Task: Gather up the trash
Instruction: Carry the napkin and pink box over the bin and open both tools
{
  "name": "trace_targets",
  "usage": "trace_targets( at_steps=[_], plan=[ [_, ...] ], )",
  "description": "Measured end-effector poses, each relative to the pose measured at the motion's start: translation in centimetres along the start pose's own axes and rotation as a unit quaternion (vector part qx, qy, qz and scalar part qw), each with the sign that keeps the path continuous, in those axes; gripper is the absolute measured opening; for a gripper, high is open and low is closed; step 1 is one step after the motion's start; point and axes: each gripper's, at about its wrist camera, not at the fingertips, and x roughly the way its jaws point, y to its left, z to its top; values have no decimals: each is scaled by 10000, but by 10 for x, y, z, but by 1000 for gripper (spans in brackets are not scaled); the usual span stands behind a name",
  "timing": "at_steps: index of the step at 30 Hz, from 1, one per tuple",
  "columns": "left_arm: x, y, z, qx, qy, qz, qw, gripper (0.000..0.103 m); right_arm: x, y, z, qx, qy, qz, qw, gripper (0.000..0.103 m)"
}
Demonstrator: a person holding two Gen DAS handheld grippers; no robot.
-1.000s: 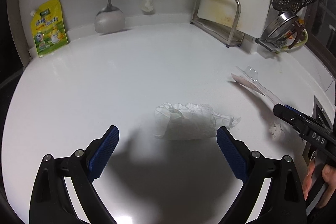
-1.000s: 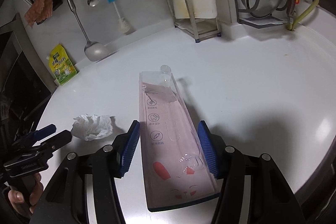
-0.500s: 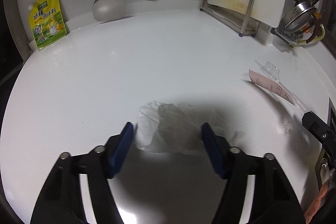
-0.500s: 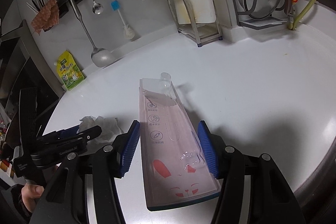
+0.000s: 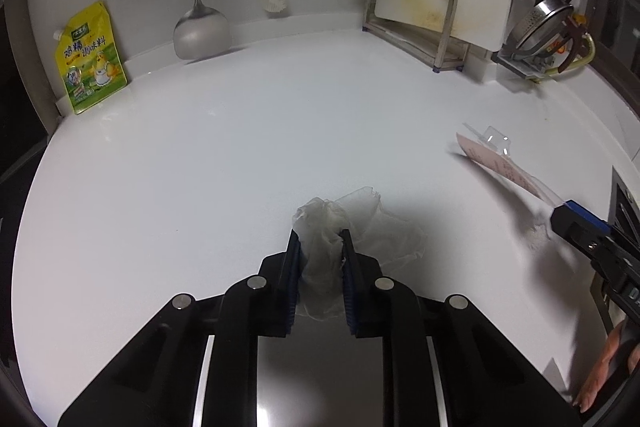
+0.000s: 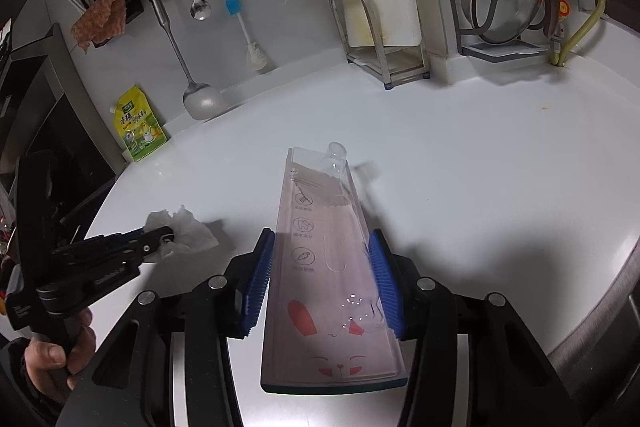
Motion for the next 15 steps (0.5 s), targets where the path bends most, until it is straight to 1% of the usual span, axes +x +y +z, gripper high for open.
trace_targets(
  at_steps=[8, 15],
  plan=[
    [-30, -2, -13, 154, -128, -140, 9997, 19, -15, 11, -10, -6, -20, -38, 10000, 46],
    [-56, -5, -32, 281, -210, -291, 9990, 19, -38, 25, -32, 49, -14, -113, 9999, 46]
  ],
)
